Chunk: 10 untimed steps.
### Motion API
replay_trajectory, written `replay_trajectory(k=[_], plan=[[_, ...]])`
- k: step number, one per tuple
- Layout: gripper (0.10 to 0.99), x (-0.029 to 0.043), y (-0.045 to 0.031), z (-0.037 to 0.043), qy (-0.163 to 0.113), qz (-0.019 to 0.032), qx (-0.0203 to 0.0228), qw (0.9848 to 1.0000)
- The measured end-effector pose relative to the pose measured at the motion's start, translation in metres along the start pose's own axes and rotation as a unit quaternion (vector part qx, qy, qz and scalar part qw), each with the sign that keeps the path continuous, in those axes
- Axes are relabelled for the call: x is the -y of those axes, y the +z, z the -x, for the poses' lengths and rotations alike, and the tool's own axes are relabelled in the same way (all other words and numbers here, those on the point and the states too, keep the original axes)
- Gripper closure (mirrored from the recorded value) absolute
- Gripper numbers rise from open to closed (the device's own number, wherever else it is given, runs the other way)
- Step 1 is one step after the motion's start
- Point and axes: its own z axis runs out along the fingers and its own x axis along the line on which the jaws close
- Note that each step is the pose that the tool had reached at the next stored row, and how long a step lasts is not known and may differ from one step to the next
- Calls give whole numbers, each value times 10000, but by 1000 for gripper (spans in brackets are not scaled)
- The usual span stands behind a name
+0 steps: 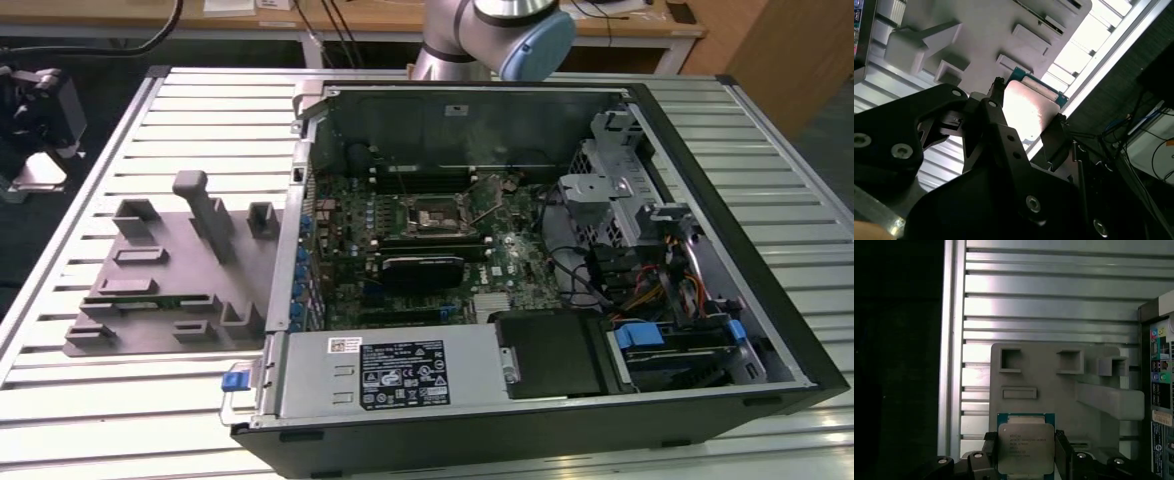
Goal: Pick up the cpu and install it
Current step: 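Pick up the cpu and move it towards the insertion slot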
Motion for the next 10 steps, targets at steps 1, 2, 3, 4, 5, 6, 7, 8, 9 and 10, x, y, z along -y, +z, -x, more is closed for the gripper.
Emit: replay_trajectory(k=[1,2,3,4,5,6,7,8,9,10], plan=[[541,-1,-20,1,0,0,0,10000],[541,-2,-39,1,0,0,0,10000],[541,-3,-60,1,0,0,0,10000],[541,-4,-82,2,0,0,0,10000],[541,-5,-103,3,0,0,0,10000],[541,-6,-124,3,0,0,0,10000],[541,-7,-145,4,0,0,0,10000],[541,-8,-167,5,0,0,0,10000],[541,-9,-187,5,0,0,0,10000],[541,-10,-207,6,0,0,0,10000]])
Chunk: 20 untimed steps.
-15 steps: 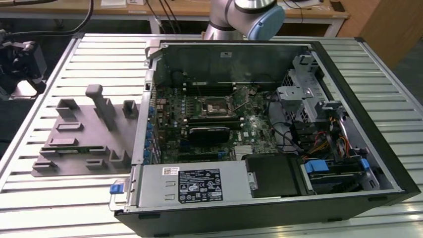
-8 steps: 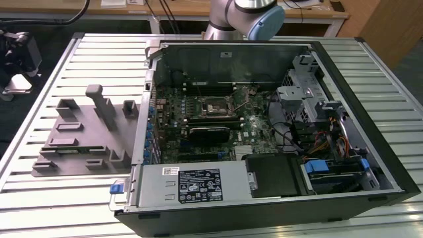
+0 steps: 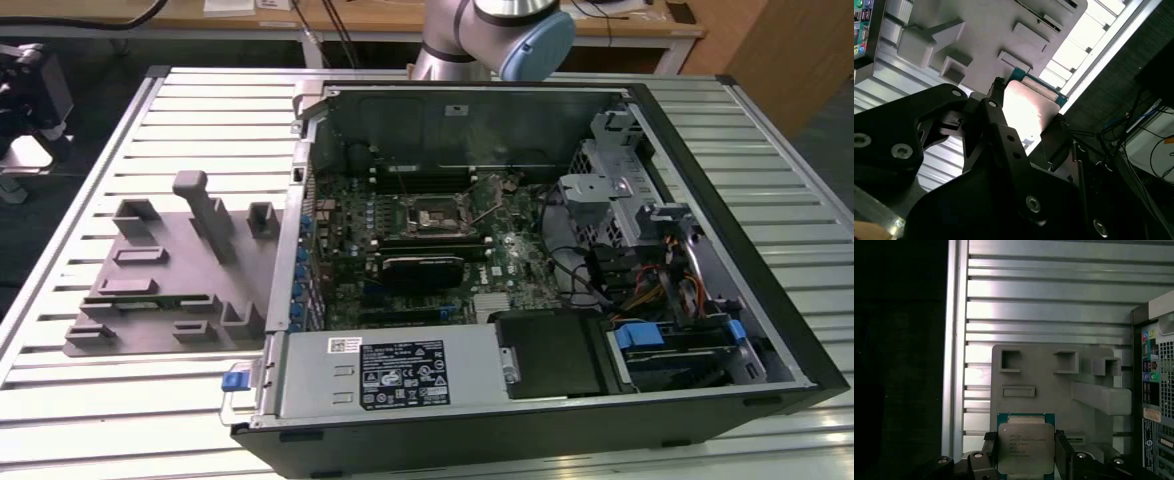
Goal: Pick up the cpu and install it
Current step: 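Pick up the cpu and move it towards the insertion slot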
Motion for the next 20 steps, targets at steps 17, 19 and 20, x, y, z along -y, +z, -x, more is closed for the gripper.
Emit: replay_trajectory(k=[17,19,20], plan=[[541,-2,-47,98,0,0,0,10000],[541,-2,-46,140,0,0,0,10000],[541,-2,-45,163,0,0,0,10000]])
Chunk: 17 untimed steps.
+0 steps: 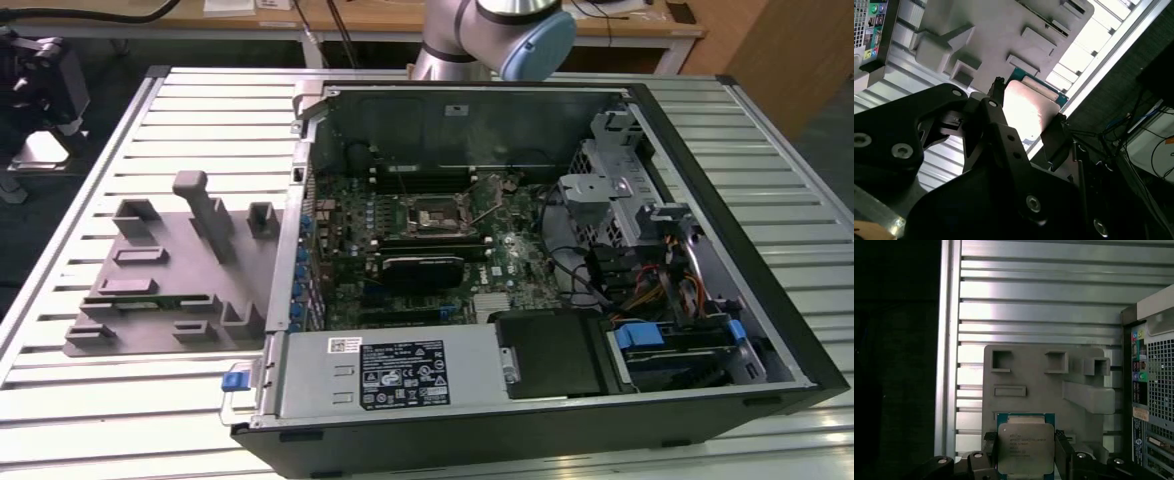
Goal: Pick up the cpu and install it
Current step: 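Pick up the cpu and move it towards the insertion slot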
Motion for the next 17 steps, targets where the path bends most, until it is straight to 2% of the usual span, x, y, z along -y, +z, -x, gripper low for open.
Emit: replay_trajectory(k=[17], plan=[[541,-4,10,361,0,0,-1,10000]])
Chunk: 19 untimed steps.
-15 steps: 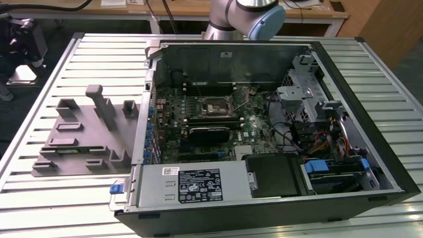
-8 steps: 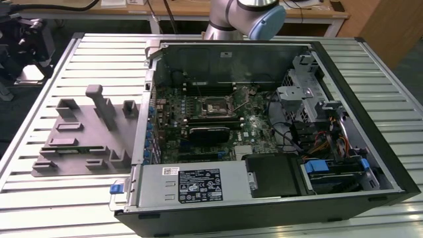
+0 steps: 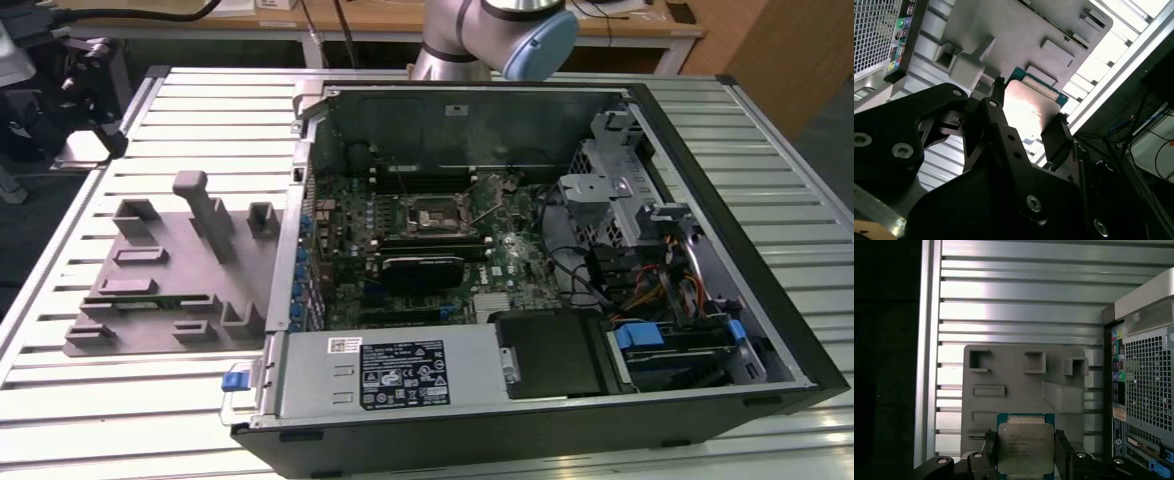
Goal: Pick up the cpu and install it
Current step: 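Pick up the cpu and move it towards the insertion slot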
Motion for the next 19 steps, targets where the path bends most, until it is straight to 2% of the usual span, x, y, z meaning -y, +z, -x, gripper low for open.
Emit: replay_trajectory(k=[11,19], plan=[[541,-5,8,257,0,0,1,10000],[541,-9,15,479,0,0,1,10000]])
